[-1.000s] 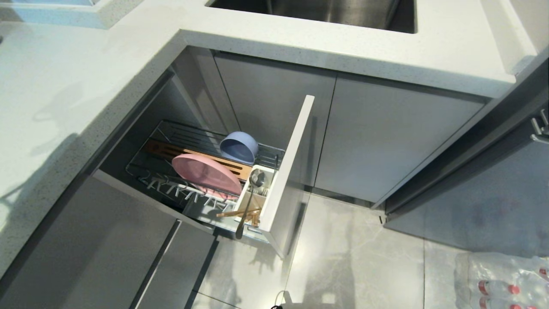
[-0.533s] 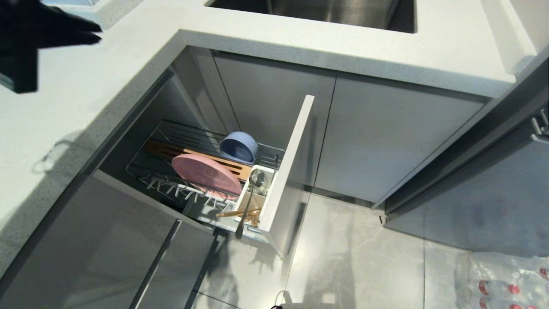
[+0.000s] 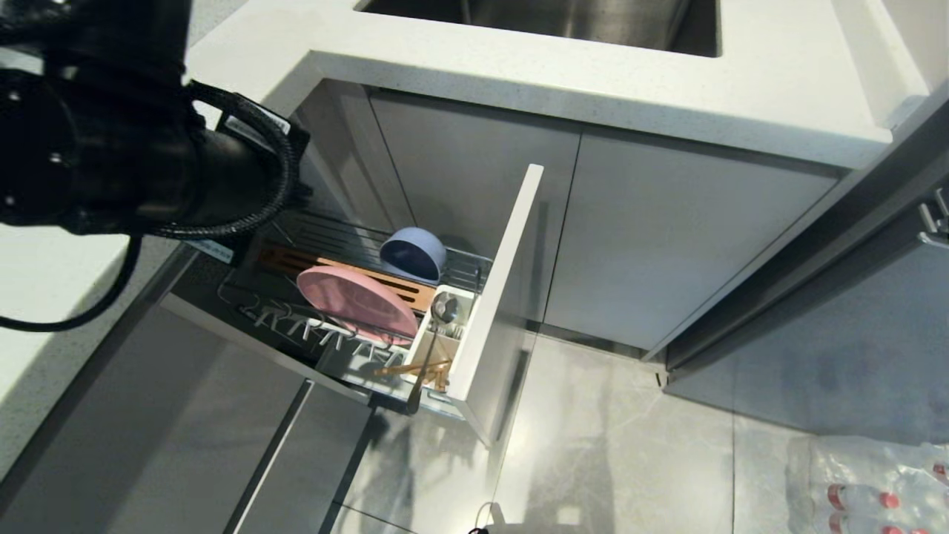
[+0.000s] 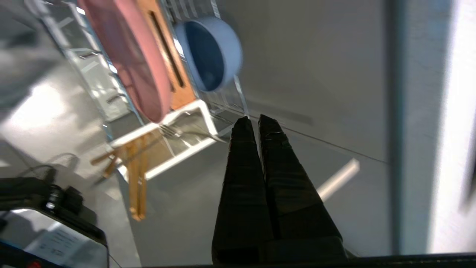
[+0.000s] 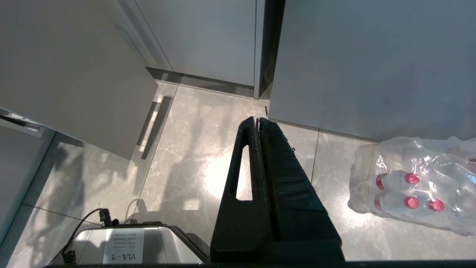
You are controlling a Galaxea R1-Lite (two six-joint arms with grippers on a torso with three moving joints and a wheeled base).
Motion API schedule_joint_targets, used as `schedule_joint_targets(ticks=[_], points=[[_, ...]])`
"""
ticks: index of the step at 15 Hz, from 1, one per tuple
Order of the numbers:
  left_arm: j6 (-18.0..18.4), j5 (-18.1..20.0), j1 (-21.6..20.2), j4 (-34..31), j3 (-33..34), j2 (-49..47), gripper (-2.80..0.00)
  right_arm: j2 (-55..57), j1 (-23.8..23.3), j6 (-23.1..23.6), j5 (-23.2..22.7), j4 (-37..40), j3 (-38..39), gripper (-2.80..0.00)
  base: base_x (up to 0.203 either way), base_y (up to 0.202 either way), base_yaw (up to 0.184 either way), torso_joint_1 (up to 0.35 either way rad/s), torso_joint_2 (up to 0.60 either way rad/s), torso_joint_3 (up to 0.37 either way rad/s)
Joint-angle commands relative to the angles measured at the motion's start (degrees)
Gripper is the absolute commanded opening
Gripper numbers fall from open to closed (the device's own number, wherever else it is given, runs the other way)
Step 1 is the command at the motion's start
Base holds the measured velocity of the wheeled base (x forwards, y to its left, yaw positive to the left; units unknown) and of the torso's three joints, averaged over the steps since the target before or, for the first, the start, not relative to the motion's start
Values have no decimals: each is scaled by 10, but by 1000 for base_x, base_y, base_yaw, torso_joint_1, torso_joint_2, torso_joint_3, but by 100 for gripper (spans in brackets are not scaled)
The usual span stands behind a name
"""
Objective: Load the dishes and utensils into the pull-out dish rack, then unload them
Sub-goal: Take the plate out of the cupboard
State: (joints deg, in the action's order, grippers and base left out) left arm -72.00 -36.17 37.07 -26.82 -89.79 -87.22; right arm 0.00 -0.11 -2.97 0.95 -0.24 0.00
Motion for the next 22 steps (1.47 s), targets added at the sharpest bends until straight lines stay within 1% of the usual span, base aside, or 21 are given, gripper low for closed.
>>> schedule_joint_targets(ticks=[1, 2, 4, 6, 11, 17, 18, 19, 22], points=[[-11, -18, 0, -2, 5, -36, -280, 1, -1, 0, 0, 0, 0, -280, 0, 0, 0, 0, 0, 0], [-22, -26, -4, -2, 7, -52, -280, 0, 0, 0, 0, 0, 0, -280, 0, 0, 0, 0, 0, 0], [-48, -30, -9, -3, 14, -82, -280, 0, -1, 0, 0, 1, 0, -280, 0, 0, 0, 0, 0, 0], [-64, -30, -15, -3, 27, -94, -280, 0, 0, 0, 0, 0, 0, -280, 0, 0, 0, 0, 0, 0], [-67, -27, -47, 1, 48, -112, -280, 0, 0, 0, 0, 0, 0, -280, 0, 0, 0, 0, 0, 0], [-67, -27, -50, -1, 46, -135, -280, 1, 0, 0, 0, 0, 0, -280, 0, 0, 0, 0, 0, 0], [-67, -28, -50, -1, 45, -136, -246, 1, 0, 0, 0, 0, 0, -280, 0, 0, 0, 0, 0, 0], [-67, -28, -50, -2, 45, -136, 0, 0, -1, 0, 0, 0, 0, -280, 0, 0, 0, 0, 0, 0], [-67, -28, -50, -3, 46, -136, 0, 0, 0, 0, 0, 0, 0, -280, 0, 0, 0, 0, 0, 0]])
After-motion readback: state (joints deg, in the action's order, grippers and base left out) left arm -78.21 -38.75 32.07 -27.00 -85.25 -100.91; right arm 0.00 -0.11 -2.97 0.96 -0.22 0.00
